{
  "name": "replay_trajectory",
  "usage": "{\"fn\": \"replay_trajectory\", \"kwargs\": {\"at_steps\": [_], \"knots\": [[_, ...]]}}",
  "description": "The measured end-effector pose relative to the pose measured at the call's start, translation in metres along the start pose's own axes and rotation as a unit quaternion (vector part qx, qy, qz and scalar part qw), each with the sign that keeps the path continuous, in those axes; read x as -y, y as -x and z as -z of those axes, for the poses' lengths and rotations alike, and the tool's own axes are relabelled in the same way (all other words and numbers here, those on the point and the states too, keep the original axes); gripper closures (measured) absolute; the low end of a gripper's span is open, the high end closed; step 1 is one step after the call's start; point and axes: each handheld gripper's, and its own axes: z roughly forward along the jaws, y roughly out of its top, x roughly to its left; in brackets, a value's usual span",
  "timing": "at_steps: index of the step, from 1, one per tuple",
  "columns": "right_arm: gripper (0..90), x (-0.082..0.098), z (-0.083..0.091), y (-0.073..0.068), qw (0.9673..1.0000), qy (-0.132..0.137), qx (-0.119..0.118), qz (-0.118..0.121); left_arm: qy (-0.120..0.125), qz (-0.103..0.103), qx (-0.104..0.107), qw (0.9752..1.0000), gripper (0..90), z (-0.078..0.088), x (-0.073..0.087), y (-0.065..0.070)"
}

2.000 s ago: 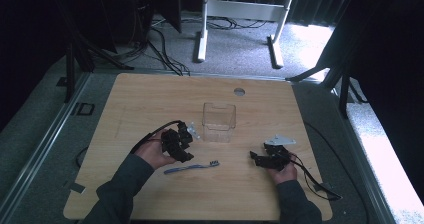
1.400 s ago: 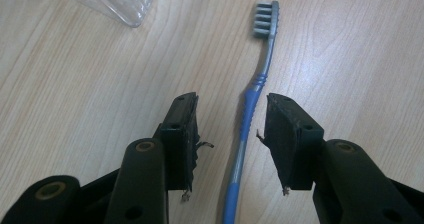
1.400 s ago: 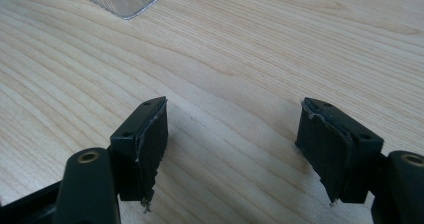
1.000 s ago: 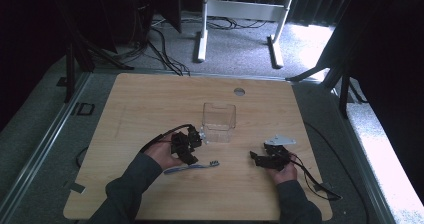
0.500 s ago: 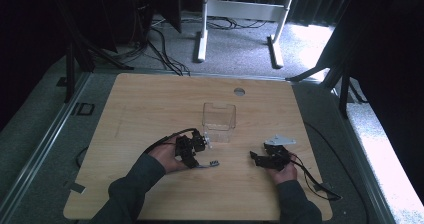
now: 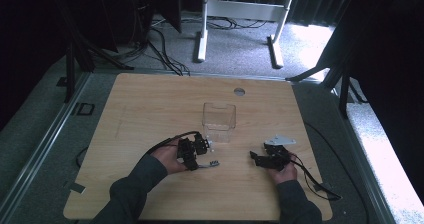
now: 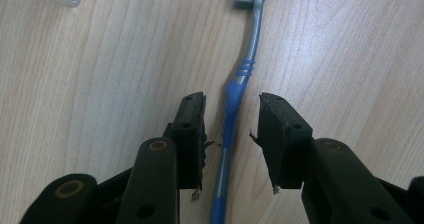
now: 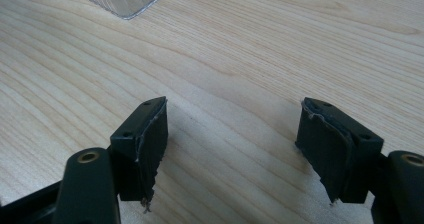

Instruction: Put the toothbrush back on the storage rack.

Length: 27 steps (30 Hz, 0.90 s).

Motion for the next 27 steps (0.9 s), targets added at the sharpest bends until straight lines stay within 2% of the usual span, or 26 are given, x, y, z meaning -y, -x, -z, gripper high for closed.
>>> {"fn": "replay_trajectory", "kwargs": {"at_steps": [10, 27], "knots": [[28.0, 0.0, 0.0, 0.0, 1.0, 0.0, 0.0, 0.0, -0.014, -0.011, 0.004, 0.9998, 65.3, -0.006, -0.003, 0.002], [28.0, 0.0, 0.0, 0.0, 1.0, 0.0, 0.0, 0.0, -0.038, -0.016, 0.0, 0.9992, 72.4, -0.016, -0.005, 0.004]]}}
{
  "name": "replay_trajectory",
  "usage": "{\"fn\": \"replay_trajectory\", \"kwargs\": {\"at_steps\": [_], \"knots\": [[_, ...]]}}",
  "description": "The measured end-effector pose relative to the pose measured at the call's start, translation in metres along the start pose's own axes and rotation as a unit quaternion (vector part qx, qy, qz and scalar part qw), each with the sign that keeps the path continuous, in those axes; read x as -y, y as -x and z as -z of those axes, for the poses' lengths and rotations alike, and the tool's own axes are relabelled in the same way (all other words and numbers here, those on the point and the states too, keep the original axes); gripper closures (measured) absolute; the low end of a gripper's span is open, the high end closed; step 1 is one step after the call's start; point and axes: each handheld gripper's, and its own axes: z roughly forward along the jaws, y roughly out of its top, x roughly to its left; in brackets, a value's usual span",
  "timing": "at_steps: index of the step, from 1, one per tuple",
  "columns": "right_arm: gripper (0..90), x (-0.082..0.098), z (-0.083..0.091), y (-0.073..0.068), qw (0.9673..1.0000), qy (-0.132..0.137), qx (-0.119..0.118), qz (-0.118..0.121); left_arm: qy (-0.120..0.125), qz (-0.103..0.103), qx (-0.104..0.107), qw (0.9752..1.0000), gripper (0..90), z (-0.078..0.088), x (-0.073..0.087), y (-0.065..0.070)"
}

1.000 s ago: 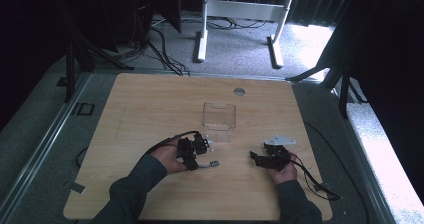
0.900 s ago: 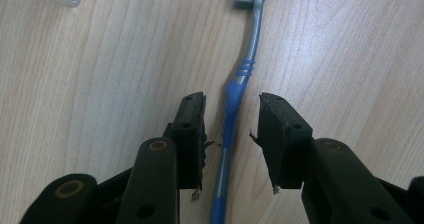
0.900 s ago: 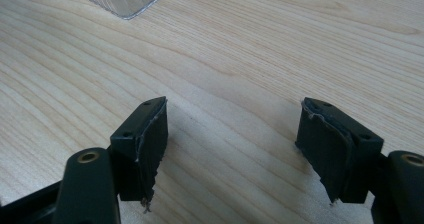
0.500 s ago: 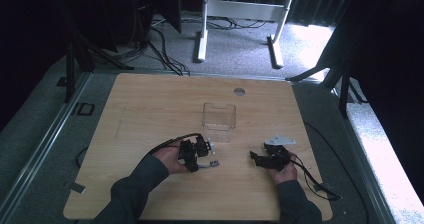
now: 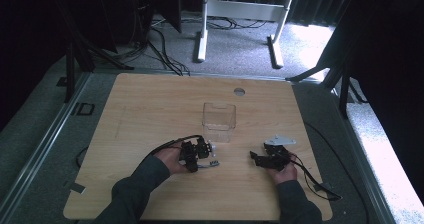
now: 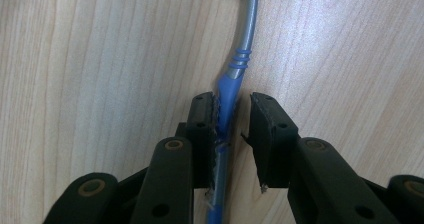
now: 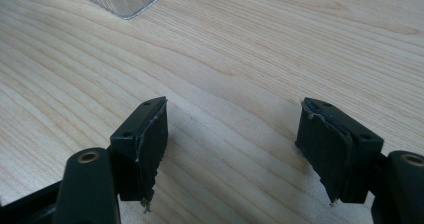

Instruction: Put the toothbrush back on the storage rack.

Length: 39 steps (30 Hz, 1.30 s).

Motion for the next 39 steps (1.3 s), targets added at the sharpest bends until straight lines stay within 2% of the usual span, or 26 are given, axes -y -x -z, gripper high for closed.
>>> {"fn": "replay_trajectory", "kwargs": {"at_steps": [16, 30, 39], "knots": [[28.0, 0.0, 0.0, 0.0, 1.0, 0.0, 0.0, 0.0, -0.009, -0.003, 0.004, 0.9999, 78.7, -0.0051, -0.0022, 0.0006], [28.0, 0.0, 0.0, 0.0, 1.0, 0.0, 0.0, 0.0, -0.008, 0.005, 0.008, 0.9999, 81.9, -0.005, -0.0025, -0.0013], [28.0, 0.0, 0.0, 0.0, 1.0, 0.0, 0.0, 0.0, 0.013, 0.018, 0.006, 0.9997, 82.1, 0.0037, 0.0012, -0.0033]]}}
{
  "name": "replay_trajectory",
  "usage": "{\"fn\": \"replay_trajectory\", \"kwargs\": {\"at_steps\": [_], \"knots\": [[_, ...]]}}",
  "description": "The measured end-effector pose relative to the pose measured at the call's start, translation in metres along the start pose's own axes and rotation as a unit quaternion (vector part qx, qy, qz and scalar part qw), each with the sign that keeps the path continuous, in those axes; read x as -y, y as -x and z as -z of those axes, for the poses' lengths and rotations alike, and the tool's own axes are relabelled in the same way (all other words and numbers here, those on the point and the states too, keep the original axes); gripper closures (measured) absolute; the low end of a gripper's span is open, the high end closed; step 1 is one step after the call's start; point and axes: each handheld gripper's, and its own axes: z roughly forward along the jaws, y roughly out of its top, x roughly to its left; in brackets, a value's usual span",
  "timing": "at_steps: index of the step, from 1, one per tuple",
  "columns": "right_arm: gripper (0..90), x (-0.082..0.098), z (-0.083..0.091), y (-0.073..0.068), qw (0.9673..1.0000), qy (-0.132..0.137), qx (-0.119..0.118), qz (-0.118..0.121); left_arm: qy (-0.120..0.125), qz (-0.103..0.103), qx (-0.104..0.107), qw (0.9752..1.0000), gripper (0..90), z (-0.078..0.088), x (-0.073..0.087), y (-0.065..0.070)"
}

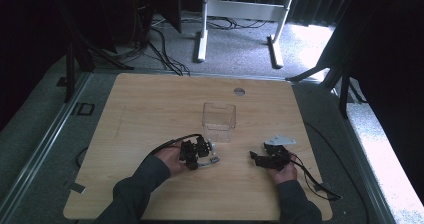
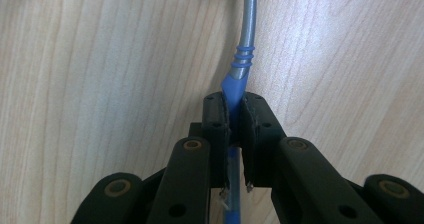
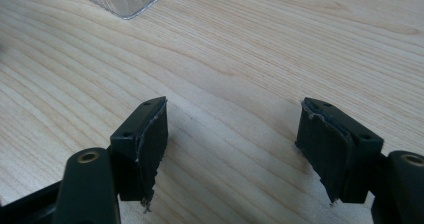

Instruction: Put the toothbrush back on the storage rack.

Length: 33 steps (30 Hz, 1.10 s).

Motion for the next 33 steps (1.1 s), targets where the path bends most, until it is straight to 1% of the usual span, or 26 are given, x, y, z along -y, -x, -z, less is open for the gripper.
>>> {"fn": "replay_trajectory", "kwargs": {"at_steps": [7, 16, 20, 23, 28, 33], "knots": [[28.0, 0.0, 0.0, 0.0, 1.0, 0.0, 0.0, 0.0, 0.011, 0.004, -0.003, 0.9999, 82.1, 0.006, 0.002, 0.0], [28.0, 0.0, 0.0, 0.0, 1.0, 0.0, 0.0, 0.0, 0.035, 0.012, -0.006, 0.9993, 82.1, 0.017, 0.004, -0.002], [28.0, 0.0, 0.0, 0.0, 1.0, 0.0, 0.0, 0.0, 0.045, 0.013, -0.008, 0.9989, 82.1, 0.022, 0.004, -0.001], [28.0, 0.0, 0.0, 0.0, 1.0, 0.0, 0.0, 0.0, 0.053, 0.02, -0.008, 0.9983, 82.1, 0.025, 0.004, -0.001], [28.0, 0.0, 0.0, 0.0, 1.0, 0.0, 0.0, 0.0, 0.064, 0.021, -0.009, 0.9977, 82.1, 0.028, 0.005, -0.002], [28.0, 0.0, 0.0, 0.0, 1.0, 0.0, 0.0, 0.0, 0.076, 0.028, -0.009, 0.9967, 82.0, 0.033, 0.007, -0.002]]}}
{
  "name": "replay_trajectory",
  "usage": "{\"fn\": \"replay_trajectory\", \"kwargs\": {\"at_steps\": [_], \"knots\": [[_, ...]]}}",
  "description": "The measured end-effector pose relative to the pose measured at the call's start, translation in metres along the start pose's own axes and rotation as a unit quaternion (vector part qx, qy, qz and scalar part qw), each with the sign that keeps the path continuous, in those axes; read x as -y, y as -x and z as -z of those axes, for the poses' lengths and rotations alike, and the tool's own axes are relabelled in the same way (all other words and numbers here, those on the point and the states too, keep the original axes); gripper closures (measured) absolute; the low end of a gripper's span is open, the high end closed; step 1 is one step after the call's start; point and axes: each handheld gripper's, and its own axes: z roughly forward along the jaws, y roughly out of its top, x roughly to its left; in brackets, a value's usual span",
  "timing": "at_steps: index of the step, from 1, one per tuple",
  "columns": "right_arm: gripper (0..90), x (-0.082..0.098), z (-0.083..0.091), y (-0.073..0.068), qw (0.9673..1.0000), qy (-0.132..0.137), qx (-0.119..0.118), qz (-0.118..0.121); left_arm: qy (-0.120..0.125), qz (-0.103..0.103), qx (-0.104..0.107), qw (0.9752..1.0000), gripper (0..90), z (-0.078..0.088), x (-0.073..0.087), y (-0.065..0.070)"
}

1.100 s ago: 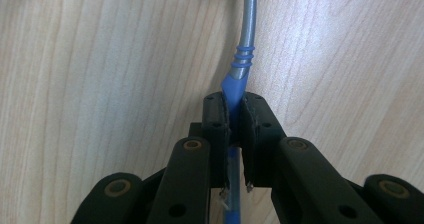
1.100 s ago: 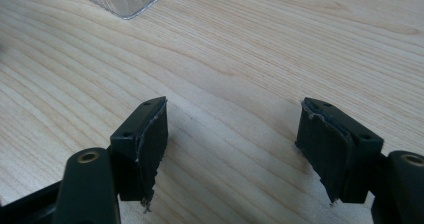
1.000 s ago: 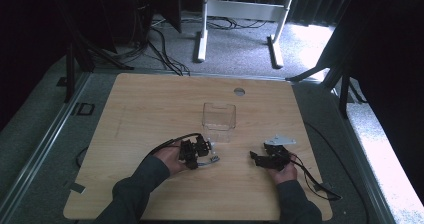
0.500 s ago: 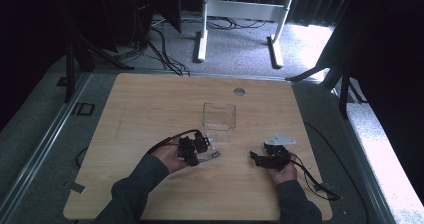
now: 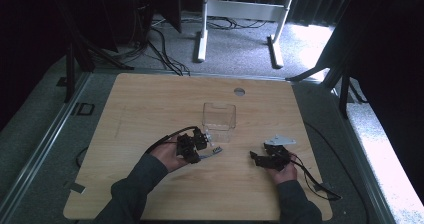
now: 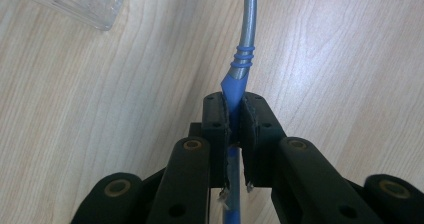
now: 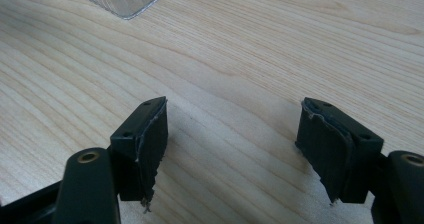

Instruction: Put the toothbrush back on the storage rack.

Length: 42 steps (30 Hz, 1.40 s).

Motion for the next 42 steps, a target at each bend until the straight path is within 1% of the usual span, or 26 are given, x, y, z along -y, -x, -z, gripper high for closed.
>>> {"fn": "replay_trajectory", "kwargs": {"at_steps": [6, 14, 18, 23, 24, 28, 33, 34, 37, 38, 42], "knots": [[28.0, 0.0, 0.0, 0.0, 1.0, 0.0, 0.0, -0.001, 0.014, 0.007, -0.002, 0.9999, 82.0, 0.006, 0.001, -0.002], [28.0, 0.0, 0.0, 0.0, 1.0, 0.0, 0.0, -0.001, 0.031, 0.011, -0.005, 0.9995, 82.0, 0.012, 0.003, -0.004], [28.0, 0.0, 0.0, 0.0, 1.0, 0.0, 0.0, -0.001, 0.043, 0.015, -0.002, 0.999, 82.0, 0.016, 0.004, -0.006], [28.0, 0.0, 0.0, 0.0, 1.0, 0.0, 0.0, -0.001, 0.059, 0.023, -0.003, 0.998, 82.0, 0.021, 0.005, -0.007], [28.0, 0.0, 0.0, 0.0, 1.0, 0.0, 0.0, -0.001, 0.059, 0.023, -0.003, 0.998, 82.0, 0.021, 0.005, -0.007], [28.0, 0.0, 0.0, 0.0, 1.0, 0.0, 0.0, -0.001, 0.073, 0.03, -0.006, 0.9969, 82.0, 0.024, 0.006, -0.007], [28.0, 0.0, 0.0, 0.0, 1.0, 0.0, 0.0, -0.001, 0.08, 0.032, -0.008, 0.9963, 82.0, 0.027, 0.007, -0.008], [28.0, 0.0, 0.0, 0.0, 1.0, 0.0, 0.0, -0.001, 0.087, 0.036, -0.008, 0.9955, 82.0, 0.028, 0.008, -0.009], [28.0, 0.0, 0.0, 0.0, 1.0, 0.0, 0.0, -0.001, 0.093, 0.039, -0.008, 0.9949, 82.0, 0.03, 0.008, -0.009], [28.0, 0.0, 0.0, 0.0, 1.0, 0.0, 0.0, -0.001, 0.1, 0.043, -0.007, 0.9941, 82.0, 0.031, 0.008, -0.009], [28.0, 0.0, 0.0, 0.0, 1.0, 0.0, 0.0, 0.0, 0.105, 0.045, -0.011, 0.9934, 82.0, 0.032, 0.009, -0.009]]}}
